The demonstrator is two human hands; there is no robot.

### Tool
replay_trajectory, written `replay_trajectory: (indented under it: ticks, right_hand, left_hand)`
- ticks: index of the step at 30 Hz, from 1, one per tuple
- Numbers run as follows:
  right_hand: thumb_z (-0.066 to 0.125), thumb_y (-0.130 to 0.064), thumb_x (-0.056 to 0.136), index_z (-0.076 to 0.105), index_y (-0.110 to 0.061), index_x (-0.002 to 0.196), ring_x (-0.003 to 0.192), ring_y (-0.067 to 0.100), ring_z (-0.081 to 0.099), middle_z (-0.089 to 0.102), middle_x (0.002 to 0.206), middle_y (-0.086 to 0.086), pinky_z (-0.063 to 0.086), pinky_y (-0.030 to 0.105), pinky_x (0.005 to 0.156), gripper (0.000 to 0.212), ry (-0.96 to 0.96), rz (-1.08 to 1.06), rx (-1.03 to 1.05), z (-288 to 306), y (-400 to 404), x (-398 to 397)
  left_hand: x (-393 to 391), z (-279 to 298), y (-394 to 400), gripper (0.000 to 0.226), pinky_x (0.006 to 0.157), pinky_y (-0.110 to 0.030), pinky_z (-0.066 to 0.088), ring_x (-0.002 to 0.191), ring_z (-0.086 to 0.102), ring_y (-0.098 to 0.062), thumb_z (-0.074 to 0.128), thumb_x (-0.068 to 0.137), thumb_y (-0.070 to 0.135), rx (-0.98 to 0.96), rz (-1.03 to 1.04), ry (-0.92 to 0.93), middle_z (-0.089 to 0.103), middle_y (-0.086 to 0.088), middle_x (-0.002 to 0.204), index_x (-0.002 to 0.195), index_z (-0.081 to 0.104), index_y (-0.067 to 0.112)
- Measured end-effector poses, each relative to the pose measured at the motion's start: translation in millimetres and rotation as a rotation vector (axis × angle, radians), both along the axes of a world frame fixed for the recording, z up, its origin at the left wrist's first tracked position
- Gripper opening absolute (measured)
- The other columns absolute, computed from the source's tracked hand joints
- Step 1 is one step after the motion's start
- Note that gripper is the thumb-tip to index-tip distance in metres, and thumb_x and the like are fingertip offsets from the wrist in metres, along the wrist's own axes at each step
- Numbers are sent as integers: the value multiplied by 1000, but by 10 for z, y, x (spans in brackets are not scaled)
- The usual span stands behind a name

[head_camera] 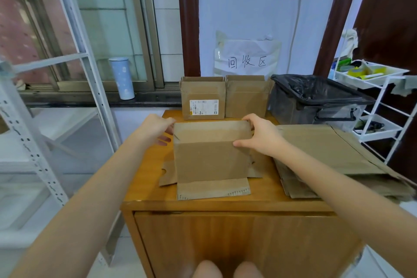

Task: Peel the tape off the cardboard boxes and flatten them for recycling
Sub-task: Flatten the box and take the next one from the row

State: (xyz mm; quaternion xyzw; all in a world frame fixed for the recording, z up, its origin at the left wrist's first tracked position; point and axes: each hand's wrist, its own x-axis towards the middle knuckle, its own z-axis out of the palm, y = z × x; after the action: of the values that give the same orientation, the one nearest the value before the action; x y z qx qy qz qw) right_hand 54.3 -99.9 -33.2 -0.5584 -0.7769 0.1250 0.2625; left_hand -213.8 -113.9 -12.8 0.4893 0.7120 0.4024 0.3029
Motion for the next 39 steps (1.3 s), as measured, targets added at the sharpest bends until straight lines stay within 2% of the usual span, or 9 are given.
replay_trajectory:
  ticks: [4,9,11,13,18,21,27,33,39]
  right_hand:
    - [76,-41,77,37,-21,107,86,16,56,53,98,-5,51,29,70,52,-26,-33,144,-50,-131,-45]
    - [71,-18,83,56,-7,102,72,22,64,63,95,6,55,35,57,27,-279,92,542,-399,-185,-4]
    - [81,-4,67,63,-2,97,78,28,68,67,97,13,55,31,48,35,-359,165,710,-553,-174,78]
    - [81,-7,66,65,0,105,104,33,66,66,113,19,57,29,52,43,-430,238,766,-667,-186,152]
    - [66,-17,81,55,-3,127,128,32,50,52,136,19,56,25,60,50,-421,297,708,-755,-177,230]
    - [46,-28,89,58,-7,128,130,27,48,53,138,13,56,26,70,46,-293,339,640,-739,-185,233]
    - [36,-32,97,73,-17,108,113,9,57,67,118,-3,46,28,95,41,142,287,432,-556,-184,174]
    - [58,-21,92,75,-20,96,98,3,53,68,105,-11,48,28,88,17,224,221,183,-394,-105,112]
    - [70,-23,83,72,-22,79,95,10,53,67,91,-10,49,35,87,4,225,291,62,-286,-27,107]
  left_hand:
    - [-14,-25,5,18,74,-36,58,89,66,-25,58,95,18,-13,-50,77,64,-11,103,105,64,5]
    - [-40,-43,13,13,66,-26,52,97,58,-20,73,82,29,-6,-194,148,57,1,102,88,66,20]
    - [-35,-78,54,17,74,-29,50,108,54,-23,76,80,29,-8,-211,197,56,-3,112,91,65,22]
    - [-28,-116,107,34,91,-36,44,122,46,-26,78,77,27,6,-232,301,50,-7,127,106,63,20]
    - [-24,-133,207,60,104,-36,35,132,38,-25,78,77,30,71,-265,493,38,-6,142,129,50,22]
    - [0,-171,274,53,100,-33,39,125,46,-21,75,80,29,80,-256,560,51,-5,135,127,52,16]
    - [88,-208,321,35,84,-27,43,106,55,-18,65,89,29,140,-208,718,59,-5,117,117,50,14]
    - [176,-198,327,24,65,-26,39,74,52,-14,52,97,31,281,-88,679,51,-1,83,103,36,13]
    - [145,-183,515,29,67,-29,43,78,54,-18,54,95,40,248,78,650,57,-7,87,92,45,13]
